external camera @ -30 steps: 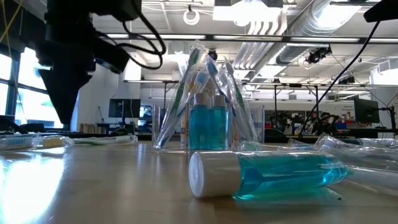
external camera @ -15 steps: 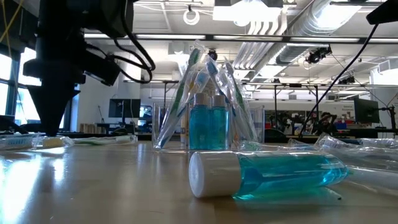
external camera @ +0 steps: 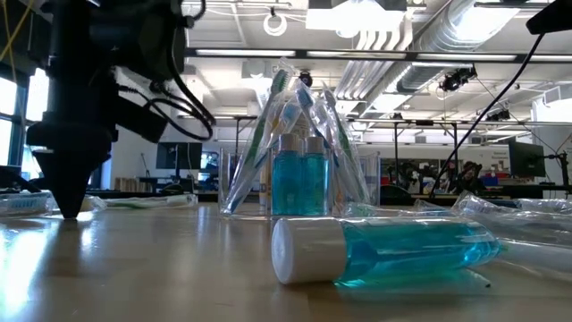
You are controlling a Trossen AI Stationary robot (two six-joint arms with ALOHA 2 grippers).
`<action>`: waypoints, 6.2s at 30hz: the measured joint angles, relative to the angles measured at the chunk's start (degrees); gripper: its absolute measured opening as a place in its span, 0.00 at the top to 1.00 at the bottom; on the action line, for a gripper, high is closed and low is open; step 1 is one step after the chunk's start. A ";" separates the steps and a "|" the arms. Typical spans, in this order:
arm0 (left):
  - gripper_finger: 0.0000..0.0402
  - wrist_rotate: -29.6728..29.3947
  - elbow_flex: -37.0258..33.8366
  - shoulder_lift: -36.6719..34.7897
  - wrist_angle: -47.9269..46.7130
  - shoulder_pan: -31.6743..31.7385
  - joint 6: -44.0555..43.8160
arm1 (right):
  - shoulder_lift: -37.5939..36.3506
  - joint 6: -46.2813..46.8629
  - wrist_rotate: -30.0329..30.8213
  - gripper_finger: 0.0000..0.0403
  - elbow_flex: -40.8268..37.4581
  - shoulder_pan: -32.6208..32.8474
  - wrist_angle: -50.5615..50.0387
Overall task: Pick & Place toothbrushing station
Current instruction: Put the orange toothbrush into the left part of the transparent organizer, then put the blue mouthwash into the middle part of the transparent organizer
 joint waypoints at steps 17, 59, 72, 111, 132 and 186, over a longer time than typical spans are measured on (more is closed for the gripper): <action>0.96 0.74 1.00 4.54 1.70 -0.07 6.04 | 0.00 -0.02 0.11 0.47 0.00 -0.04 0.10; 0.97 -17.39 38.46 3.99 27.49 0.13 45.09 | 1.55 -0.02 -3.29 0.47 0.00 -0.63 0.86; 0.97 -16.13 25.36 -1.78 41.87 2.56 46.62 | 1.55 -0.26 -4.52 0.47 0.00 0.54 1.20; 0.97 -20.56 -13.93 -9.67 89.82 2.56 44.59 | 1.55 -1.97 -4.39 0.47 0.02 -1.01 3.03; 0.65 -18.74 -18.10 -9.65 94.91 2.58 39.24 | 1.55 -1.97 -4.55 0.47 0.02 -1.01 3.34; 0.50 -43.02 -13.80 -18.67 90.20 -23.67 52.09 | 21.20 -62.86 -53.07 0.50 28.95 -26.37 1.78</action>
